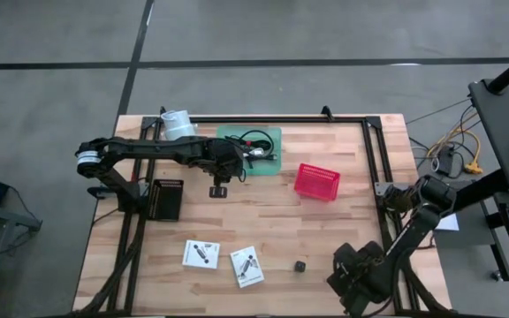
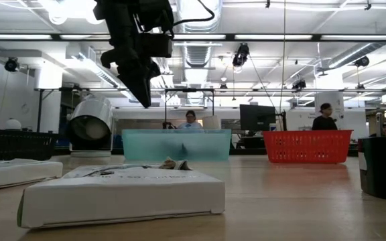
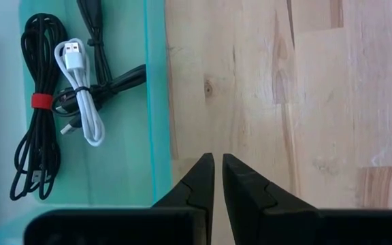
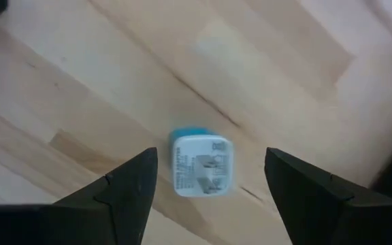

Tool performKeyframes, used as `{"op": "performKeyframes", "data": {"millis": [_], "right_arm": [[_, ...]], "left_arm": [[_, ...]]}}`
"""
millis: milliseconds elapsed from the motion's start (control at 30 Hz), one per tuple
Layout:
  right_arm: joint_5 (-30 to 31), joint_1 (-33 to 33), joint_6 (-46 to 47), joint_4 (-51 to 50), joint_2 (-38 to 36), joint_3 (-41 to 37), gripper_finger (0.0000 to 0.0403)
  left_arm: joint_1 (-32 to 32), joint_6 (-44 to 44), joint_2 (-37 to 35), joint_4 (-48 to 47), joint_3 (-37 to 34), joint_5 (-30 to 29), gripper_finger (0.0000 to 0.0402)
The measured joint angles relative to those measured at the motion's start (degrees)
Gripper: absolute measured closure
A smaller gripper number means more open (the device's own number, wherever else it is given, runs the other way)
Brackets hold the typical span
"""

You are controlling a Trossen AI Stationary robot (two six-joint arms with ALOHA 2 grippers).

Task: Pick and place items into bin
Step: Put the blue charger adapter into the red basket

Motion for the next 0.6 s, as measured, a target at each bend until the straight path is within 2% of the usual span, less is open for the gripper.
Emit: {"op": "performKeyframes", "data": {"millis": [333, 600], "right_arm": [[-1.0, 0.9, 0.2, 6.7, 0.0, -5.8, 0.0154], [-1.7, 1.0, 0.1, 10.3, 0.0, -8.8, 0.0188]], "left_arm": [[0.0, 0.1, 0.0, 0.0, 0.0, 0.0, 0.0387], [0.0, 0.1, 0.0, 0.0, 0.0, 0.0, 0.0387]]}}
